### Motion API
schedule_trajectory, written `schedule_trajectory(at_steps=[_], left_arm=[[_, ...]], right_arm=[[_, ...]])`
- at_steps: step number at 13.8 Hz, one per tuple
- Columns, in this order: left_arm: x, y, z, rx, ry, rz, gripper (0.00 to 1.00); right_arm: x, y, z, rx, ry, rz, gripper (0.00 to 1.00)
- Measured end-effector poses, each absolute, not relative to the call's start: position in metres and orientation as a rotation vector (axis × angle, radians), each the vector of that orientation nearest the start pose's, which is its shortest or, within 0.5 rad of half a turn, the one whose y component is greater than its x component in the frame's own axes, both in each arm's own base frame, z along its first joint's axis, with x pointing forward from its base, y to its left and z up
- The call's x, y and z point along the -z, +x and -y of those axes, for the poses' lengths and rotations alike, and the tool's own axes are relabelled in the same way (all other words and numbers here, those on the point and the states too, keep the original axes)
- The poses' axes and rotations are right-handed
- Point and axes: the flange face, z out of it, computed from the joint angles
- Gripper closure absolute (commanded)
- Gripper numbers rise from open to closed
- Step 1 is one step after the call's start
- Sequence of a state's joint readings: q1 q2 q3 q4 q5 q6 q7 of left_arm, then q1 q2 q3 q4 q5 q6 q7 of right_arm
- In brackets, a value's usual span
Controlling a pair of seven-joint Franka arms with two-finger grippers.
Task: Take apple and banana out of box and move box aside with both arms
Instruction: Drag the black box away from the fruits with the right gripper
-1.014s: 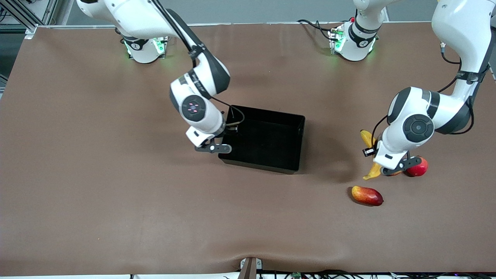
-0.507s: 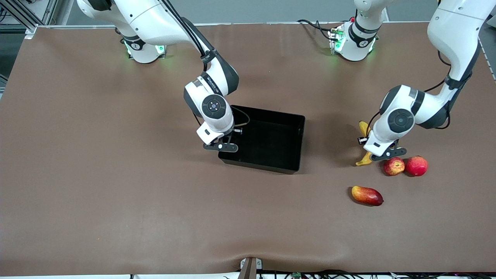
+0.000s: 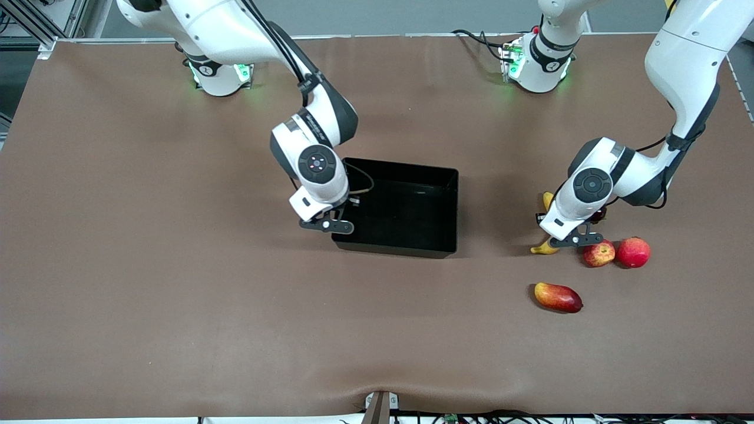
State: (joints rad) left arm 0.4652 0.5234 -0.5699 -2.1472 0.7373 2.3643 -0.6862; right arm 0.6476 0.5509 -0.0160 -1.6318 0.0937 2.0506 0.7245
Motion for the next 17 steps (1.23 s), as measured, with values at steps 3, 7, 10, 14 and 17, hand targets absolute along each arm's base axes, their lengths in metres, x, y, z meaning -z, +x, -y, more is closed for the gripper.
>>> schedule_trajectory(at_steps=[3, 7, 10, 14, 17], left_arm=[[-0.21, 0.564, 0.071, 0.035, -2.931, 0.018, 0.0], [-0.296, 0.578, 0.085, 0.192, -2.86, 0.053, 0.0], [-0.367, 0.579, 0.102, 0.059, -2.8, 0.115, 0.0], [-0.478, 0.585, 0.121, -0.076, -2.831, 0.234, 0.0], [-0.556, 0.591, 0.108, -0.09, -2.931, 0.243, 0.0]], right_arm=[[-0.34, 0.566, -0.334, -0.281, -3.157, -0.175, 1.0], [-0.398, 0.599, -0.226, -0.3, -3.128, -0.185, 1.0], [-0.416, 0.616, -0.132, -0.326, -3.103, -0.192, 1.0], [-0.412, 0.627, 0.01, -0.332, -3.058, -0.213, 1.0], [-0.388, 0.619, 0.093, -0.269, -3.042, -0.168, 1.0]])
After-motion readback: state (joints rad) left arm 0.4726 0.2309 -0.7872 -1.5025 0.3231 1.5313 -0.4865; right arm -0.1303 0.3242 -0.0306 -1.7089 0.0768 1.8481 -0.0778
